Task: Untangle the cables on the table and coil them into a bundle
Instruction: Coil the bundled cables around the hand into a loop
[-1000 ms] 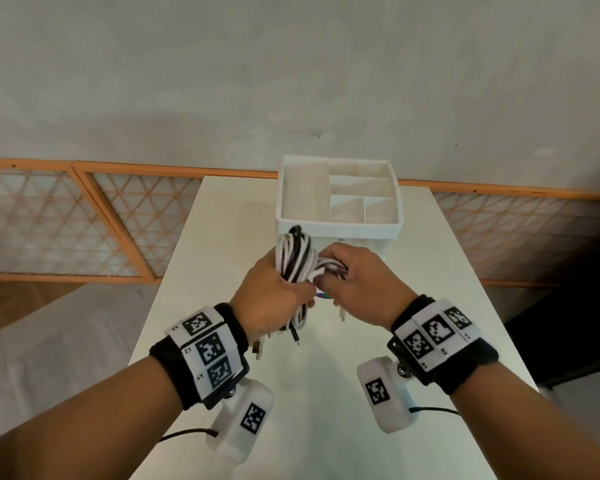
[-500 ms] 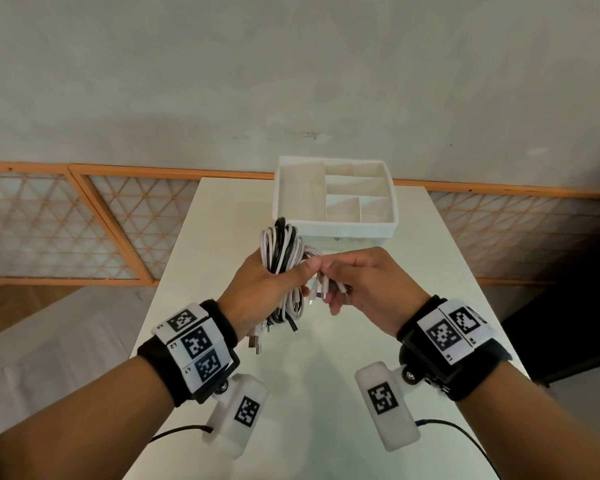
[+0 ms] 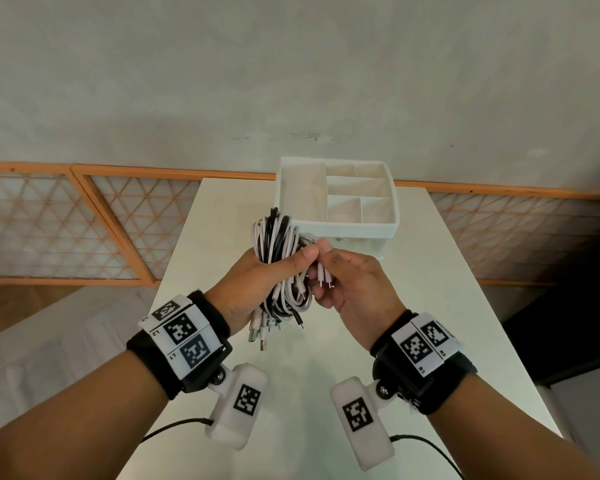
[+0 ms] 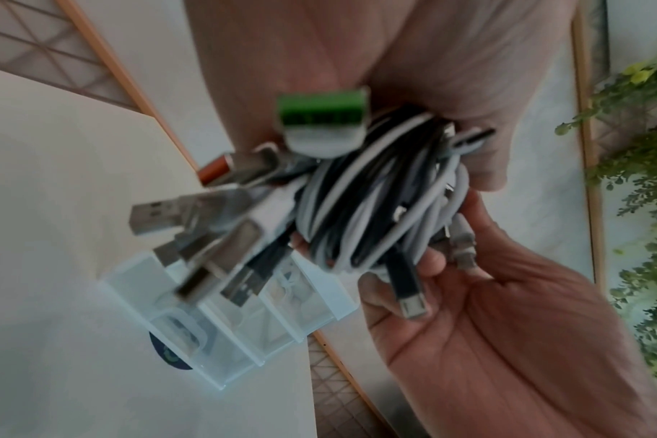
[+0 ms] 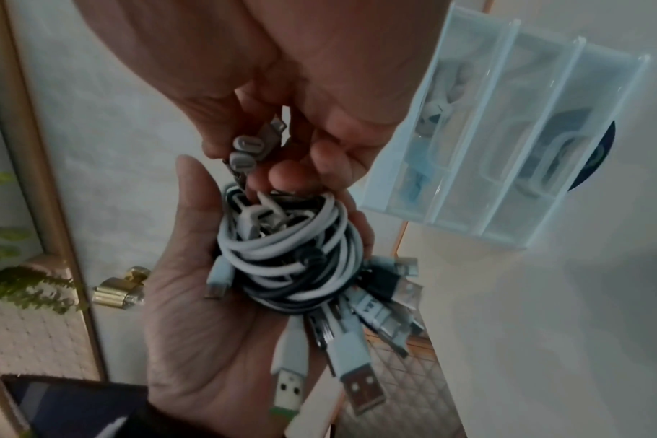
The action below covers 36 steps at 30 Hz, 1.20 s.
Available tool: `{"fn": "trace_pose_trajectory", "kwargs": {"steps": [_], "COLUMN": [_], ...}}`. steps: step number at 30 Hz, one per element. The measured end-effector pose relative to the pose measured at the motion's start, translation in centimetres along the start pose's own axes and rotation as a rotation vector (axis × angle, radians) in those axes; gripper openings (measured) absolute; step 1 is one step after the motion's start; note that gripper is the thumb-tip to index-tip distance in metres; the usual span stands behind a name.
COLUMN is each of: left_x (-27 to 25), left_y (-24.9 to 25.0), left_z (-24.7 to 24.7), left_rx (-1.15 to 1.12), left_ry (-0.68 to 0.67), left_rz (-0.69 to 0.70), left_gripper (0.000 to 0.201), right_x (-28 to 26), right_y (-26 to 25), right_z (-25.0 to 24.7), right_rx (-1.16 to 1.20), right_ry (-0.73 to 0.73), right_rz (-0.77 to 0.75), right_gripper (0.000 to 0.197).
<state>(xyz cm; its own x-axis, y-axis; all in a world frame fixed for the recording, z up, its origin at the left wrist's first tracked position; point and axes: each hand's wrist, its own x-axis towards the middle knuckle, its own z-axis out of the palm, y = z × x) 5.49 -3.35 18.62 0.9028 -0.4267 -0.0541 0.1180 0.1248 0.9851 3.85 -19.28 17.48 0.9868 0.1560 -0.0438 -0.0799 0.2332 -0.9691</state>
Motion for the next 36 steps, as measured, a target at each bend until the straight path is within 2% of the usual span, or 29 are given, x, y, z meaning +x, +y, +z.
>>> {"fn": "trace_pose_trajectory", "kwargs": {"steps": [3,5,7,10,16,19,21,23,26,30,33,36], "left_x": [0.0,0.1,0.1,0.2,-0.1,0.0,0.1,0.2,0.5,0.8,0.8,0.8], "left_y": [0.3,0.6,0.7,0.5,0.0,-0.3,-0.4,-0.6,-0.6,-0.6,-0.3,-0.1], "left_z": [0.3,0.6,0.7,0.6,0.5,0.2,0.0,-0.1,0.0,0.0,0.1,0.2], "left_rx": [-0.016,-0.016,-0.02,-0.002,-0.041,-0.051,-0.055,-0.049,-0.004,0.064,0.034,0.04], "left_ry": [0.031,0.071,0.102,0.131,0.106,0.064,0.097,0.161,0.197,0.196,0.221,0.236], "left_rz": [0.008,0.006,0.002,-0.024,-0.056,-0.019,-0.032,-0.045,-0.036,-0.014,-0.011,-0.011], "left_gripper": [0.047,0.038,0.027,0.026,0.026,0.031,0.033,0.028,0.019,0.03,0.027,0.027], "right_x": [0.1,0.2,0.2,0.5,0.5,0.5,0.6,0.8,1.1,1.0,0.8,1.1], "right_y": [0.3,0.8,1.2,1.2,-0.2,-0.6,-0.7,-0.7,-0.2,1.3,1.4,1.1], "right_z": [0.4,0.5,0.3,-0.1,-0.5,-0.8,-1.1,-1.3,-1.1,0.0,0.4,0.0], "right_rx": [-0.1,-0.278,-0.456,-0.58,-0.41,-0.402,-0.39,-0.477,-0.607,-0.586,-0.444,-0.45], "right_ry": [0.017,0.008,-0.029,-0.074,-0.045,-0.115,-0.181,-0.203,-0.098,0.086,0.068,0.05], "right_rz": [-0.067,-0.18,-0.262,-0.245,-0.192,-0.156,-0.118,-0.115,-0.176,-0.238,-0.217,-0.225], "right_gripper": [0.042,0.046,0.04,0.034,0.008,0.013,0.017,0.014,0.014,0.02,0.006,0.009]}}
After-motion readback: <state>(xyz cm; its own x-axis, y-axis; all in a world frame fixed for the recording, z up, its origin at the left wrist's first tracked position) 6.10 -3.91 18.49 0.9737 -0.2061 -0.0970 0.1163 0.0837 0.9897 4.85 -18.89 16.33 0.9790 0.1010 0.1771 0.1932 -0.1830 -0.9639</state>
